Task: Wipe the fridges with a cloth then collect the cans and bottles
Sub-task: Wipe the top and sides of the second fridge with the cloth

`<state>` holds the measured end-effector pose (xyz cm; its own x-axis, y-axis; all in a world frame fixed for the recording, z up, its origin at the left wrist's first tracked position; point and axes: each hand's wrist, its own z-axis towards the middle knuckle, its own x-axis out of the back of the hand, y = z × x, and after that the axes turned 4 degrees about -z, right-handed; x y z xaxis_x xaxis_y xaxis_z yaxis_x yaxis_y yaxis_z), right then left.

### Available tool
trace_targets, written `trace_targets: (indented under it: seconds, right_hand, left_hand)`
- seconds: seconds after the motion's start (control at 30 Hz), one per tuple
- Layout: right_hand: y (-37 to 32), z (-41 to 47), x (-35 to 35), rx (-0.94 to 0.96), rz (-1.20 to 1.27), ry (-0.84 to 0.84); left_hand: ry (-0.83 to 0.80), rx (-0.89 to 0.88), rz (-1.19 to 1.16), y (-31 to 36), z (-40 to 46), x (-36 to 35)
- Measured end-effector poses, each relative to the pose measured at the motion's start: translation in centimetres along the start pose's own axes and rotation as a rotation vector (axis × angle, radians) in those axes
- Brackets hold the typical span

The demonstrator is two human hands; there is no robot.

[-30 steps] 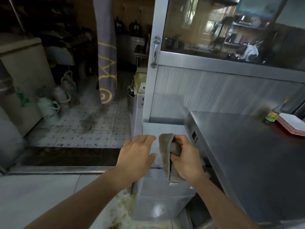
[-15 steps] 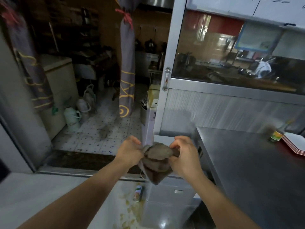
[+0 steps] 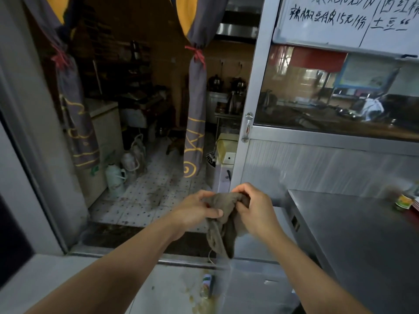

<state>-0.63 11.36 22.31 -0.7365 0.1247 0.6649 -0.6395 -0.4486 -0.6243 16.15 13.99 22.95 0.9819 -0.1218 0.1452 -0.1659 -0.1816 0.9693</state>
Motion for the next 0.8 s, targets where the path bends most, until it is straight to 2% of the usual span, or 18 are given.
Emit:
trace_targets:
  seconds: [0.17, 0.37, 0.47, 0.57, 0.8]
  right_hand:
    - [-3.2, 2.5, -4.2, -0.066, -0.018, 0.016]
    - [-7.2, 4.5, -11.0, -0.218, -0.067, -0.117]
    - [-8.4, 5.2, -12.6, -0.361, 0.078, -0.175]
    - [-9.1, 6.2, -13.2, -0.422, 0.176, -0.182]
    - [-6.7, 8.4, -12.4, -0.642, 0.313, -0.234]
  left_hand:
    - [-0.001, 0.044, -0.111, 0.1, 2.7, 6.6]
    - [0.001, -0.151, 0.055, 0.0, 6.5, 14.8]
    - [-0.04, -0.277, 0.164, 0.3, 7.6, 16.6]
    - [-0.086, -0.34, 0.181, 0.6, 8.8, 17.6]
    - [-0.127, -0.294, 0.076, 1.8, 12.6, 18.4]
